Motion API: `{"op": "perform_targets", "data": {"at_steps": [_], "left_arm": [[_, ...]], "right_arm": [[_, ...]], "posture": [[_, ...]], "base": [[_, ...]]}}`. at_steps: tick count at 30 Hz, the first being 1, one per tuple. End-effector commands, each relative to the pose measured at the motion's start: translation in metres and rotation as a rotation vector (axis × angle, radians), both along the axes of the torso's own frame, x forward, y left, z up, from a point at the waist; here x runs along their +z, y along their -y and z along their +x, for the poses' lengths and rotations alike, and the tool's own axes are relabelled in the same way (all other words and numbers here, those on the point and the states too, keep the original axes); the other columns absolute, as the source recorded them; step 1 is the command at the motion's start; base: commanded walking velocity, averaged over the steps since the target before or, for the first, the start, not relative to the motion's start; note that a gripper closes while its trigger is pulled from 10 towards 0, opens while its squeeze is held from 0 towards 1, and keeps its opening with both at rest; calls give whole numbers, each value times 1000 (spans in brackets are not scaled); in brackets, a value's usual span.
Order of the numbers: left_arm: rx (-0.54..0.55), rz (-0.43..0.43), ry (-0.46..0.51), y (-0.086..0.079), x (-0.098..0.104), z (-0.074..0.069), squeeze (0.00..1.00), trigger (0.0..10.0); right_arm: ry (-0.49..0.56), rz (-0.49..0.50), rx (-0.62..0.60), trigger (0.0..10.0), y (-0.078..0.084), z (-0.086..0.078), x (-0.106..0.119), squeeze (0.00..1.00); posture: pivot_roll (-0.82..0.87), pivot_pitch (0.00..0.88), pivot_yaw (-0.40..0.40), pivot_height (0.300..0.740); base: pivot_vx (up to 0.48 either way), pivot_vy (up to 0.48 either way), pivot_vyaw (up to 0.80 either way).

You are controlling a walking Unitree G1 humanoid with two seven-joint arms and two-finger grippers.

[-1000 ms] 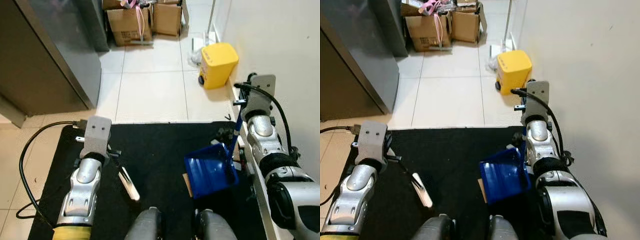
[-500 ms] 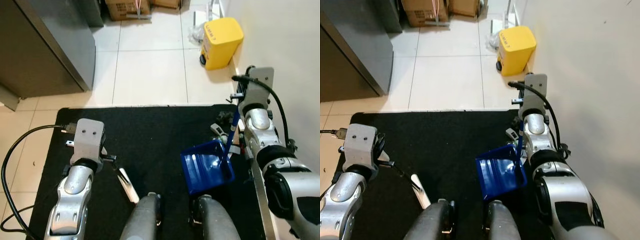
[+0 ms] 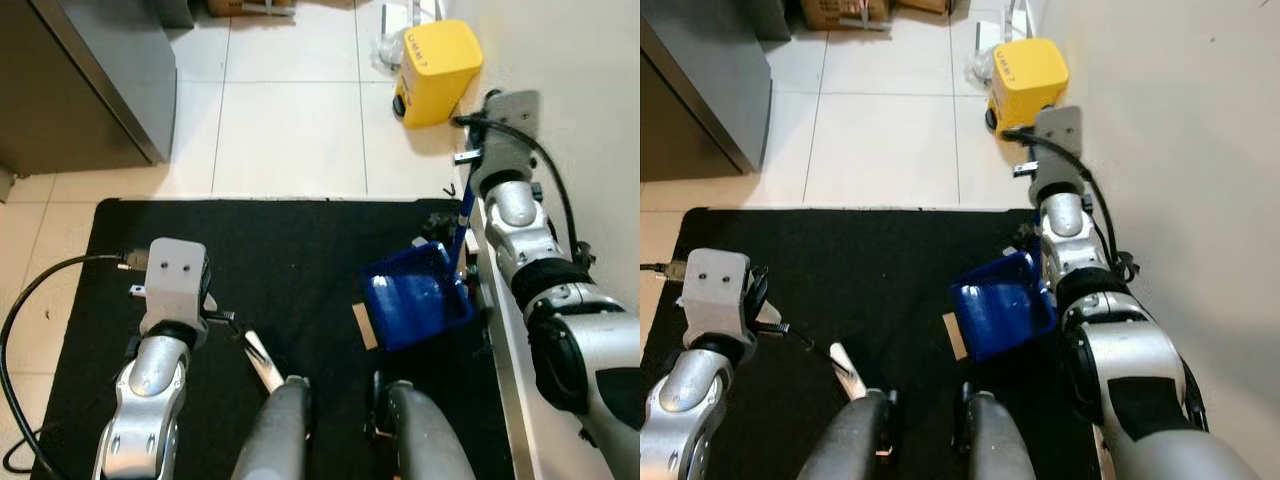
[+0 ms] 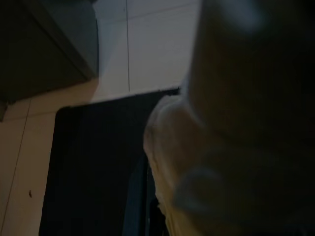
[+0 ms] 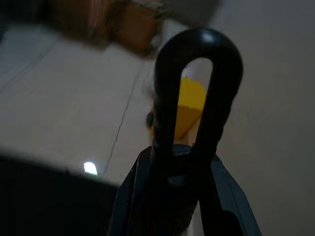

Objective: Sweep floor

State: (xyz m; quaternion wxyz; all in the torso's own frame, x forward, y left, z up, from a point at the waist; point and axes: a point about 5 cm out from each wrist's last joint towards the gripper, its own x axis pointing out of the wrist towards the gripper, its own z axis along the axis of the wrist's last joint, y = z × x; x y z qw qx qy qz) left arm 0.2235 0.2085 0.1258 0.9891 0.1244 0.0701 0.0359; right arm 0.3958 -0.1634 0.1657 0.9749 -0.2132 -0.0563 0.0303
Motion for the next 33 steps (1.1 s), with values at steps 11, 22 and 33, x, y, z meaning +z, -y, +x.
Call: {"op": "perform_targets", "data": {"at_steps": [11,22,33], "left_arm": [[9,-26,0,7,-3,0,0,10000],[-26,-26,13,11,-2,15,0,10000],[-28,-24,17,11,-2,20,0,10000]], "right_arm": [[-254,-245,53,10000,43,-21,-46,0],[-517,-708,201,10000,86,-31,-46,0],[-639,-974,176,10000,110,-32,-35,0]], "posture": [[174,282,-86,740],[128,244,-70,740],[125,235,-70,740]], "base": [[0,0,0],[0,0,0],[0,0,0]]}}
